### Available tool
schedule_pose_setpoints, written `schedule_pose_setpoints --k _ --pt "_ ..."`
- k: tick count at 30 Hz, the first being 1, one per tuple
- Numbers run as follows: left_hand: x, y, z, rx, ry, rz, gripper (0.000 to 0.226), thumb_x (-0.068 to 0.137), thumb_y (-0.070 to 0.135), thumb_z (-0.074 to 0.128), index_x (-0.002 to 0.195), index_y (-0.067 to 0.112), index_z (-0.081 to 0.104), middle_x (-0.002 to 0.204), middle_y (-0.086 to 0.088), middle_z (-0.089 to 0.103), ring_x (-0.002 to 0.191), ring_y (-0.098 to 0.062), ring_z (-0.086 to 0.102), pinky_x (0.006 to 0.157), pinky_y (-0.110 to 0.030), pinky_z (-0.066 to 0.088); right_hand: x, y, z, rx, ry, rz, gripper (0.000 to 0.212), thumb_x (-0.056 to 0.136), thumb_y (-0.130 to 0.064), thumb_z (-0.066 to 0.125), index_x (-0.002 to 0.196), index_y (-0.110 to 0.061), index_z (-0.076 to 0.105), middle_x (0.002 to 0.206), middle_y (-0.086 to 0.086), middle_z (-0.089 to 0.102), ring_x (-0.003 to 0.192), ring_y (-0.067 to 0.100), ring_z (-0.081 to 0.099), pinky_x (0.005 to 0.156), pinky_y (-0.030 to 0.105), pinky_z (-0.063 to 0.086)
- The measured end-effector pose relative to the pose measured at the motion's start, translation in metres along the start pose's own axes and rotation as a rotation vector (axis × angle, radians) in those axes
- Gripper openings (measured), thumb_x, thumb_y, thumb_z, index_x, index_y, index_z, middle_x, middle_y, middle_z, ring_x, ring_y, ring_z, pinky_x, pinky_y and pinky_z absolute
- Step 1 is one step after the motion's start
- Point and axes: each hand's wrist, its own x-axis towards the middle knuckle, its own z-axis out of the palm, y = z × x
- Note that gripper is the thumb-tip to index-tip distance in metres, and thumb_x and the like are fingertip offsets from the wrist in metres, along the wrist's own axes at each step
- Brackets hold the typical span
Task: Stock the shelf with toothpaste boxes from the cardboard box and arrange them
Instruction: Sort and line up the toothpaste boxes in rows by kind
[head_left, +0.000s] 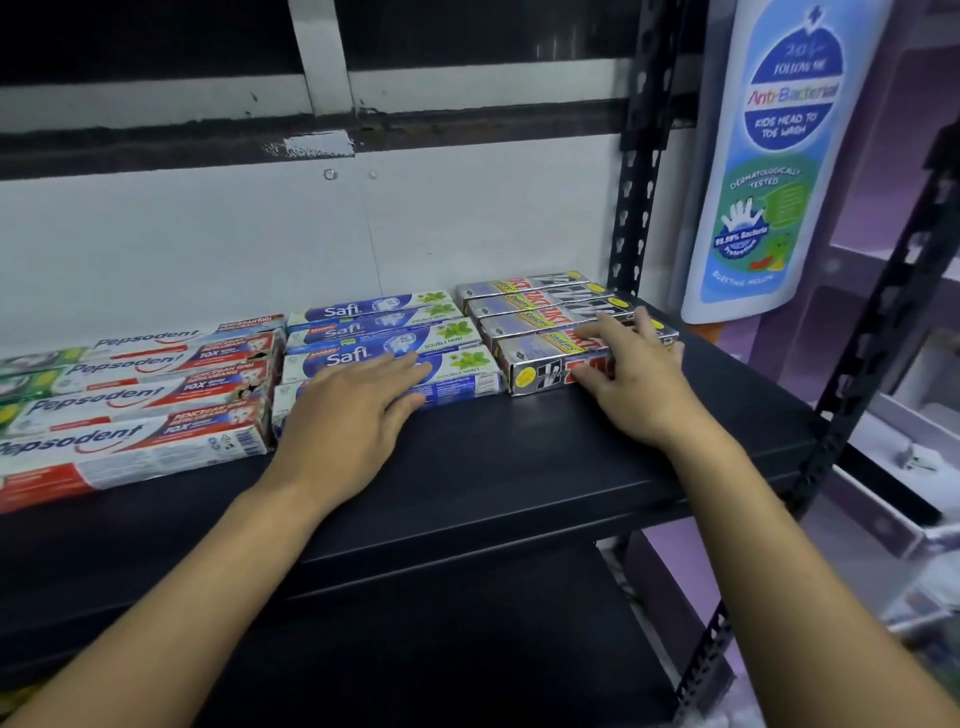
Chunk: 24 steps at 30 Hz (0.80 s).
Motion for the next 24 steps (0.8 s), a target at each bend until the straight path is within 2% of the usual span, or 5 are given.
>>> schedule_pose_setpoints --k 5,9,15,21,24 --pt "0.000 0.003 -0.002 -0.011 0.006 -0.003 0.045 0.095 0.043 0.045 0.134 0.028 0.061 0.136 0.007 0.060 0.131 -0.016 0.052 0.107 -0.047 0.043 0.003 0.000 0.002 -0.062 -0.031 -0.011 0.036 0.098 -0.033 0.054 0.133 -0.037 0.047 0.163 -0.003 0.016 0.151 0.025 -0.010 0.117 0.062 -0.005" --pt "-0.001 0.003 -0.003 -0.009 0.011 -0.004 0.037 0.099 0.037 0.054 0.134 0.028 0.061 0.138 0.007 0.058 0.132 -0.015 0.051 0.108 -0.047 0.041 0.001 0.000 0.002 -0.102 0.055 0.068 0.039 0.089 -0.043 0.063 0.126 -0.037 0.050 0.165 0.003 -0.001 0.149 0.035 -0.012 0.115 0.063 -0.004" --pt "-0.002 0.005 -0.003 -0.005 0.010 -0.041 0.040 0.096 0.039 0.057 0.135 0.030 0.060 0.140 0.009 0.056 0.134 -0.013 0.048 0.110 -0.047 0.039 -0.004 -0.003 -0.001 -0.056 0.017 0.154 0.080 0.078 -0.064 0.066 0.145 -0.035 0.035 0.164 0.009 -0.003 0.147 0.039 -0.014 0.118 0.056 0.006" --pt "-0.003 0.009 -0.005 0.004 -0.018 -0.080 0.045 0.095 0.042 0.054 0.138 0.030 0.056 0.147 0.010 0.049 0.139 -0.012 0.042 0.115 -0.044 0.032 -0.005 -0.005 -0.002 -0.059 -0.052 0.162 0.080 0.081 -0.067 0.060 0.148 -0.034 0.031 0.164 0.007 -0.006 0.145 0.036 -0.025 0.118 0.054 0.011" --pt "-0.004 0.014 -0.007 0.003 -0.039 -0.103 0.058 0.084 0.045 0.046 0.140 0.030 0.054 0.150 0.010 0.046 0.141 -0.013 0.039 0.117 -0.042 0.027 -0.005 -0.005 -0.004 -0.058 -0.069 0.160 0.079 0.082 -0.066 0.059 0.148 -0.034 0.030 0.164 0.007 -0.006 0.145 0.036 -0.027 0.119 0.053 0.010"
